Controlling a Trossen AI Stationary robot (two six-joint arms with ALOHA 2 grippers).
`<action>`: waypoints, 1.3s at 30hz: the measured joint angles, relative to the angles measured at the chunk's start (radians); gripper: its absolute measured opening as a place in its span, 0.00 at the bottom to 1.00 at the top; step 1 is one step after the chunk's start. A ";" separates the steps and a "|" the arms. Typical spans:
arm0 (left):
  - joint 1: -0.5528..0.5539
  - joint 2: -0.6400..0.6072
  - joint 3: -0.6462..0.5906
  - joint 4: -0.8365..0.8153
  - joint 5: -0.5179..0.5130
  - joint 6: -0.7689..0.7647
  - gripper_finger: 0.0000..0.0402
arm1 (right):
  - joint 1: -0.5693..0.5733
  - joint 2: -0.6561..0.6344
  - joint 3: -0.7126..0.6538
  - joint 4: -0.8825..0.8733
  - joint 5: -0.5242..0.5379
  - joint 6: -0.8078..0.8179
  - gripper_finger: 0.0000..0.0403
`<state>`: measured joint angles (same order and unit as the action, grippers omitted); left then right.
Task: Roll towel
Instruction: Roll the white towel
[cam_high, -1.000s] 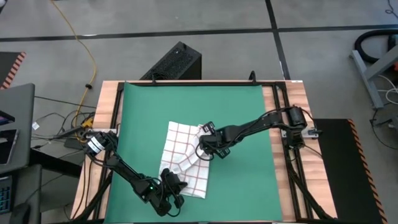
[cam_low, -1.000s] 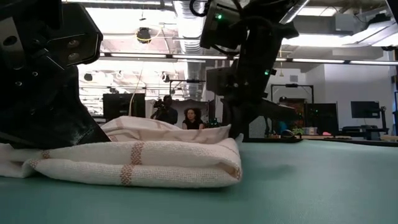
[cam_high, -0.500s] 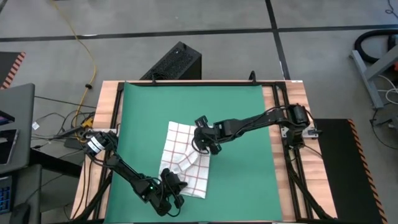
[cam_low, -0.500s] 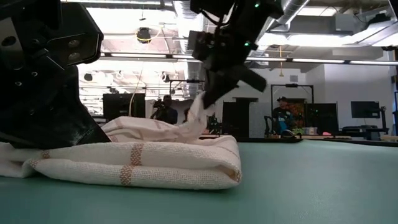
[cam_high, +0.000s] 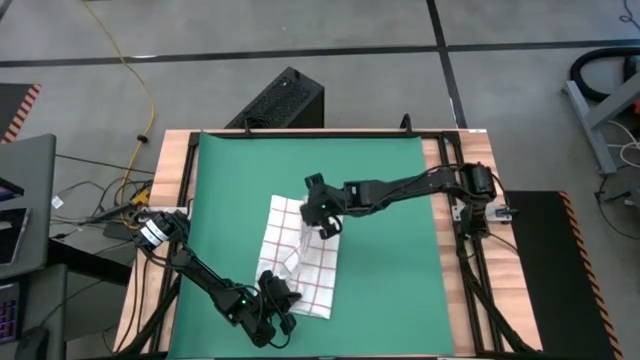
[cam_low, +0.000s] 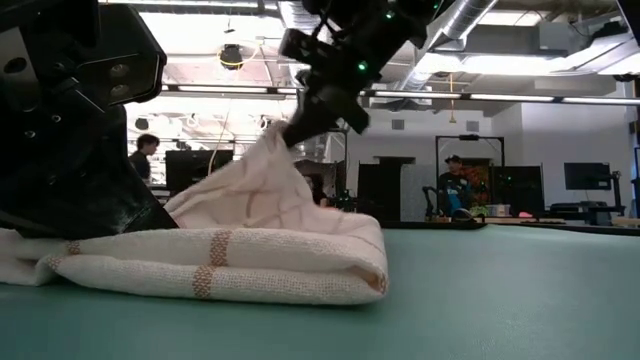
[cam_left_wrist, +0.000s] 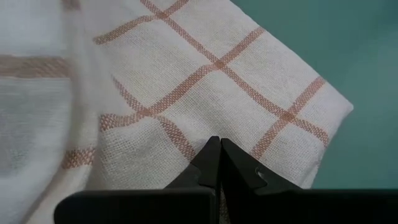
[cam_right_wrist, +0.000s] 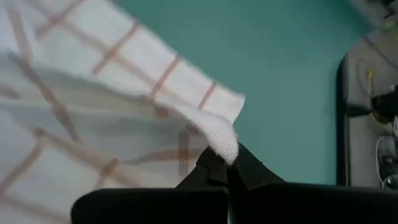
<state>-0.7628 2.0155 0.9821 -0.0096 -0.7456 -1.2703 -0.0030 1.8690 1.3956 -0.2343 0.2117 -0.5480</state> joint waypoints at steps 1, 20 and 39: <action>0.000 0.000 0.000 0.000 0.000 -0.003 0.00 | 0.000 0.000 0.000 0.024 -0.002 0.003 0.01; 0.001 -0.001 0.000 0.012 0.016 -0.030 0.00 | -0.055 0.150 0.058 0.117 -0.083 0.085 0.01; 0.003 0.000 0.004 0.028 0.026 -0.033 0.00 | -0.078 0.296 0.256 0.087 -0.101 0.158 0.21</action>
<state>-0.7593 2.0155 0.9863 0.0181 -0.7197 -1.3034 -0.0810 2.1651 1.6515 -0.1471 0.1108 -0.3897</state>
